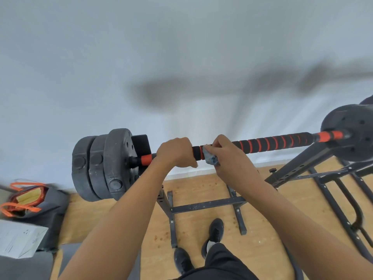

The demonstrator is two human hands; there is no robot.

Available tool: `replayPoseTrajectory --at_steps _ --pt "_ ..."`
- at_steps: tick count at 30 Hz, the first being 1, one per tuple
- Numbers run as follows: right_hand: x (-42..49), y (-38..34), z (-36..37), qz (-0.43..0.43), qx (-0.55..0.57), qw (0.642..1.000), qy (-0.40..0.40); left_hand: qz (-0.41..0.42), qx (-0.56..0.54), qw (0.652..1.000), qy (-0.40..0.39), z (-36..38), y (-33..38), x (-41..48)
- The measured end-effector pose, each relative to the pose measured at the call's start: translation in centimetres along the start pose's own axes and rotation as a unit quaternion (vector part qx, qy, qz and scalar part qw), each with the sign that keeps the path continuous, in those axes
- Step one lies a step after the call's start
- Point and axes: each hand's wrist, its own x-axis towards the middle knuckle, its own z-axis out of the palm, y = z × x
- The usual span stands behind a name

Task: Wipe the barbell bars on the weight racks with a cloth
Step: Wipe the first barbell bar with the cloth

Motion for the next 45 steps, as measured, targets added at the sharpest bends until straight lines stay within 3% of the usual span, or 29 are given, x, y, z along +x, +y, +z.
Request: replayPoseTrajectory --at_steps 4,8,12,17,21,26,30,32,35,39,42,45 --pt "-1.6 0.1 0.0 -0.014 -0.008 1.000 -0.007 0.018 -0.094 0.987 -0.128 -1.4 -0.3 0.6" --pt "-3.0 1.4 0.6 0.005 0.044 0.999 -0.005 0.022 -0.121 0.984 -0.130 -1.1 -0.3 0.6" --pt "-0.6 2.1 -1.2 0.025 0.129 0.987 0.092 0.019 -0.125 0.982 -0.138 -1.3 -0.4 0.5" --pt "3.4 1.4 -0.4 0.037 0.031 0.999 -0.004 0.005 -0.134 0.968 -0.211 -2.2 -0.4 0.6" --pt "0.2 1.5 1.2 -0.021 0.022 0.998 0.049 -0.019 -0.152 0.950 -0.271 -2.7 -0.5 0.9" --pt "-2.8 2.2 1.7 -0.038 0.011 0.999 0.032 -0.017 -0.161 0.947 -0.276 -2.5 -0.5 1.0" --pt "-0.6 2.4 -1.1 -0.065 0.043 0.989 0.127 0.004 -0.143 0.968 -0.204 -2.2 -0.5 0.5" --pt "2.5 2.2 -2.7 -0.072 0.004 0.989 0.126 0.011 -0.121 0.983 -0.136 -1.5 -0.2 -0.1" --pt "6.7 2.0 -2.4 -0.046 -0.020 0.999 0.016 0.006 -0.006 1.000 0.029 0.1 0.3 -1.7" --pt "7.7 2.3 -1.3 -0.005 0.072 0.986 -0.152 0.025 0.120 0.968 0.220 3.5 0.5 -3.5" --pt "6.6 1.8 -1.1 0.024 0.123 0.974 -0.187 0.023 0.136 0.958 0.251 4.4 0.6 -3.9" --pt "5.5 1.9 -0.5 -0.011 0.115 0.981 -0.153 0.015 0.131 0.967 0.218 3.7 0.8 -3.8"
